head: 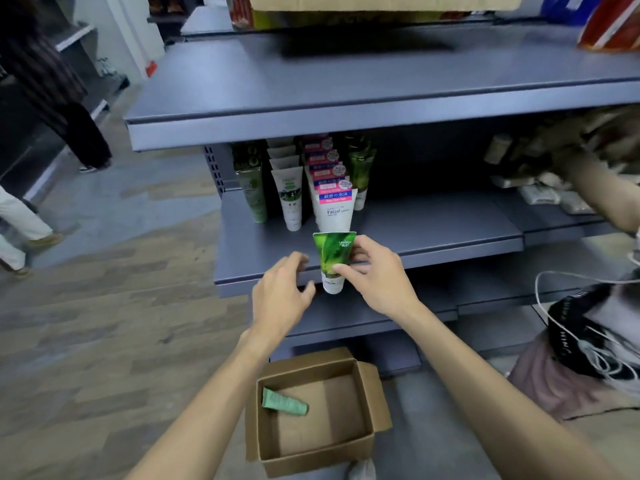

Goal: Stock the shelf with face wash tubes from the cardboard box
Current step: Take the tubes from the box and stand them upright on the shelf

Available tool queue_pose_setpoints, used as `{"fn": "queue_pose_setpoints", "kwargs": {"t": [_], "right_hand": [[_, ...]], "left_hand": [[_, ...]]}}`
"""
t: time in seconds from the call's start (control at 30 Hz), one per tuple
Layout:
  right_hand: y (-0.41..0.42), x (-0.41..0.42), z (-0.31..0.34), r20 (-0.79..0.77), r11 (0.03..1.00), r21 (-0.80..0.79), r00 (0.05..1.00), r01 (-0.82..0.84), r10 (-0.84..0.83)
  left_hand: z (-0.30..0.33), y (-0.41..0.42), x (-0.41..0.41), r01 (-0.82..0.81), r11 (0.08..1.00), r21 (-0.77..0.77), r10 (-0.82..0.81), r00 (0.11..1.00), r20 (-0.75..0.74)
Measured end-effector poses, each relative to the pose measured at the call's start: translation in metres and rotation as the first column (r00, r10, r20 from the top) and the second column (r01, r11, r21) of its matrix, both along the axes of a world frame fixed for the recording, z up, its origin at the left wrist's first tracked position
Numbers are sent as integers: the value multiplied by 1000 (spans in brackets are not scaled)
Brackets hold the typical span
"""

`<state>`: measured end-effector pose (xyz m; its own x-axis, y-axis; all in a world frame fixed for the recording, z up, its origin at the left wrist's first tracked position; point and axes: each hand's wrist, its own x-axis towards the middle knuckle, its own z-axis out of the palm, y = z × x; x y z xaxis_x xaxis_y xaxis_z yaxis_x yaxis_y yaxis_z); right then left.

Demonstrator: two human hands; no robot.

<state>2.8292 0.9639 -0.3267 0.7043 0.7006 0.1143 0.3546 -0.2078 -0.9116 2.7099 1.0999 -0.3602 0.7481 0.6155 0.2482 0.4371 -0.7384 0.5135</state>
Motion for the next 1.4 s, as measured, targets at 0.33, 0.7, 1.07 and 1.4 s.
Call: {"fn": "queue_pose_setpoints", "kwargs": {"t": [0.33,0.7,1.07,1.4], "right_hand": [[-40,-3,5,18,992,47,993,113,-114],[-33,67,9,7,992,116,998,54,-55],[-22,164,-14,8,998,34,998,-57,57],[3,193,-28,91,991,8,987,-137,136]], "left_hand": [[6,-30,11,121,990,-70,-120,993,16],[15,-43,56,42,997,-57,-42,999,8],[5,-78,130,-91,996,-15,90,995,-51],[5,-79,159,-235,971,-47,233,971,-45]]}}
